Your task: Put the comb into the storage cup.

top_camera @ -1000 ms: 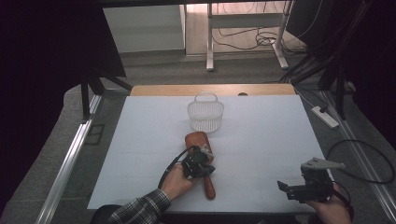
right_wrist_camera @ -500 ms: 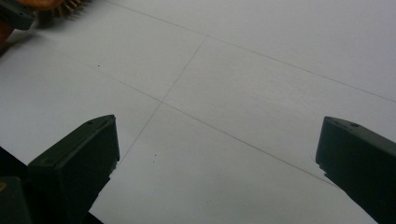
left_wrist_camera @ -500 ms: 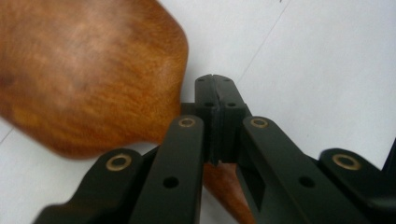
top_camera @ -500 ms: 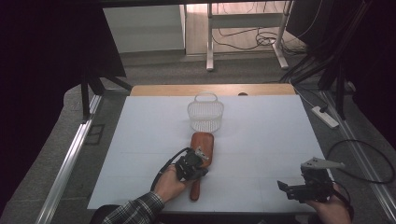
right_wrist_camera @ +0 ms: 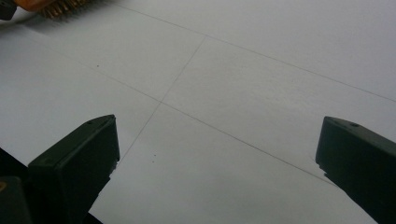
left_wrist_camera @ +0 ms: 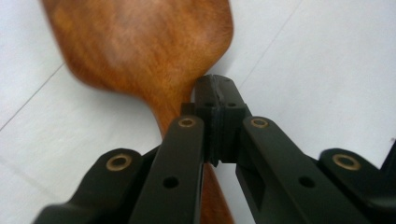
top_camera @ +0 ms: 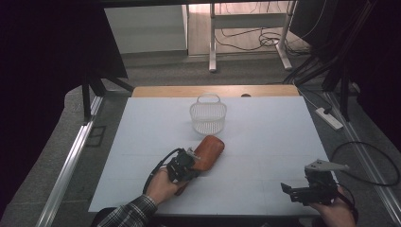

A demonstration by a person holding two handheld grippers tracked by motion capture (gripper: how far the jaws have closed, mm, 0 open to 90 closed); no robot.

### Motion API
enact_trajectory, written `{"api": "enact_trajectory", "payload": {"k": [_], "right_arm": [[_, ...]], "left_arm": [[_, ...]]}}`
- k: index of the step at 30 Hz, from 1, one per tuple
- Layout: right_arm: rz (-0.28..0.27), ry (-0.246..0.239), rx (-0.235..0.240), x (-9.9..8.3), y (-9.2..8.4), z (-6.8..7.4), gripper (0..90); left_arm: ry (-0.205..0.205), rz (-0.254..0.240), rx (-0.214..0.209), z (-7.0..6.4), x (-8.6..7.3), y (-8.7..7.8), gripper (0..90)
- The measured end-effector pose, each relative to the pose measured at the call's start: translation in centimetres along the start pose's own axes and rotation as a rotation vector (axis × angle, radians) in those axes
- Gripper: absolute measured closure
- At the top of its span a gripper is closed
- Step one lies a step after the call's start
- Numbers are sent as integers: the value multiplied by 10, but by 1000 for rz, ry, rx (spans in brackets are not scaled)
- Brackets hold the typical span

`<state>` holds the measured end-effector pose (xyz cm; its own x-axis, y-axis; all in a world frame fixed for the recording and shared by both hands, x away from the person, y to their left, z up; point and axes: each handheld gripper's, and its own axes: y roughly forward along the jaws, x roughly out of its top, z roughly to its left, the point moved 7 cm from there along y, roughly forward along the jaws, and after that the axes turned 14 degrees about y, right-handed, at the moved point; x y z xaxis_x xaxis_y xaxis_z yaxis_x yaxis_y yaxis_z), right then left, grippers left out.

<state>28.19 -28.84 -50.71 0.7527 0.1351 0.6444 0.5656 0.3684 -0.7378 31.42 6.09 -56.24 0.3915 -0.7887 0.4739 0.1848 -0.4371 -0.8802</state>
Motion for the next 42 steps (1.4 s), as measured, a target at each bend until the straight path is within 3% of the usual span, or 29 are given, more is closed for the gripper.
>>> {"api": "enact_trajectory", "payload": {"k": [2, 8, 11, 22, 31, 32, 34, 37, 39, 41, 42], "right_arm": [[0, 1, -1, 0, 0, 0, 0], [2, 2, -3, 0, 0, 0, 0], [0, 2, -3, 0, 0, 0, 0], [1, 2, -5, 0, 0, 0, 0], [3, 3, -5, 0, 0, 0, 0], [3, 4, -5, 0, 0, 0, 0], [4, 4, -3, 0, 0, 0, 0], [3, 3, -2, 0, 1, 0, 0], [3, 3, -2, 0, 1, 0, 0], [4, 2, -2, 0, 1, 0, 0], [4, 1, -2, 0, 1, 0, 0]], "left_arm": [[2, 10, 18, 2, -3, -2, 891], [-8, 3, 19, 4, -5, -4, 890], [-16, -25, 3, 2, -2, -7, 890], [-69, -100, 12, 2, -3, -26, 878], [-115, -114, 36, 7, -9, -36, 530], [-125, -118, 51, 9, -10, -37, 530], [-124, -119, 70, 11, -12, -39, 410], [-127, -129, 89, 12, -11, -40, 348], [-131, -125, 94, 13, -11, -40, 239], [-136, -110, 102, 14, -12, -38, 211], [-144, -101, 101, 15, -13, -36, 113]]}}
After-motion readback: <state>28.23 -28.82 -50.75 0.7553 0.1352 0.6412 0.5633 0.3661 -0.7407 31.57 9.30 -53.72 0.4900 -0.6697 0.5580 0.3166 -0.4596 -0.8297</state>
